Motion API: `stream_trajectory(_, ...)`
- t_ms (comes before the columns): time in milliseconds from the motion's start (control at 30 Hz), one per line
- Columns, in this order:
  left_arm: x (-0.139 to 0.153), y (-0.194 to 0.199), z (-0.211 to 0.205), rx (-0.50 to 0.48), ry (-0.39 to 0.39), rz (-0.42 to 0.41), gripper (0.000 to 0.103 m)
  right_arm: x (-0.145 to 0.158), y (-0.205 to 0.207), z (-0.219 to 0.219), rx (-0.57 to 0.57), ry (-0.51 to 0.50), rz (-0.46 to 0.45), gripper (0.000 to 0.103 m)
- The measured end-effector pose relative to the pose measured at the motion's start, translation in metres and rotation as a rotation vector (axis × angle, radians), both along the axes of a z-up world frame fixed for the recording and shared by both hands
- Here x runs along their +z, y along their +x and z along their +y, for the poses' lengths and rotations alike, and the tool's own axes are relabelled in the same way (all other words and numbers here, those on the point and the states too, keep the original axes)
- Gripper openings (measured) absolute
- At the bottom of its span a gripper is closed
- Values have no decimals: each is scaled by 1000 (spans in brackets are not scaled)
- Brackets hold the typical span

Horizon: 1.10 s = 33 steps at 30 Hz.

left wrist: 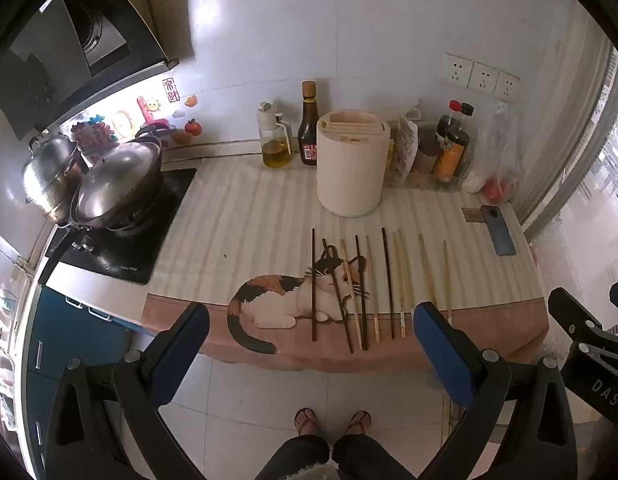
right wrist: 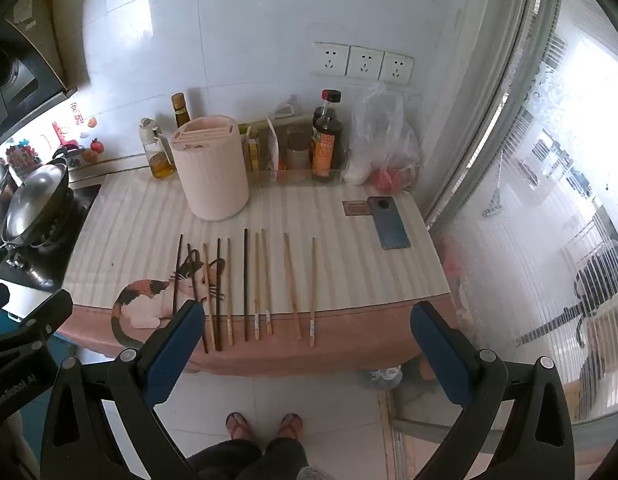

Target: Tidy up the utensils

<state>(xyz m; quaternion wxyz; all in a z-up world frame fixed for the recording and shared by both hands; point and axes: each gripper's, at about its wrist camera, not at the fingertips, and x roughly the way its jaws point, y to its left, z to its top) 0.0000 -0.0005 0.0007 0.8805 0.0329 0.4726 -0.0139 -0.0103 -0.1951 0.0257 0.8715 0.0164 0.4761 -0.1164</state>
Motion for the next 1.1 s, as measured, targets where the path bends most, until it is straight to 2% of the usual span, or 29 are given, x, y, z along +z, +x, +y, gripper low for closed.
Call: stream_trajectory(1100,15,-1,-10,-17,3,-19,103,1,1,2,12,3,-8,103)
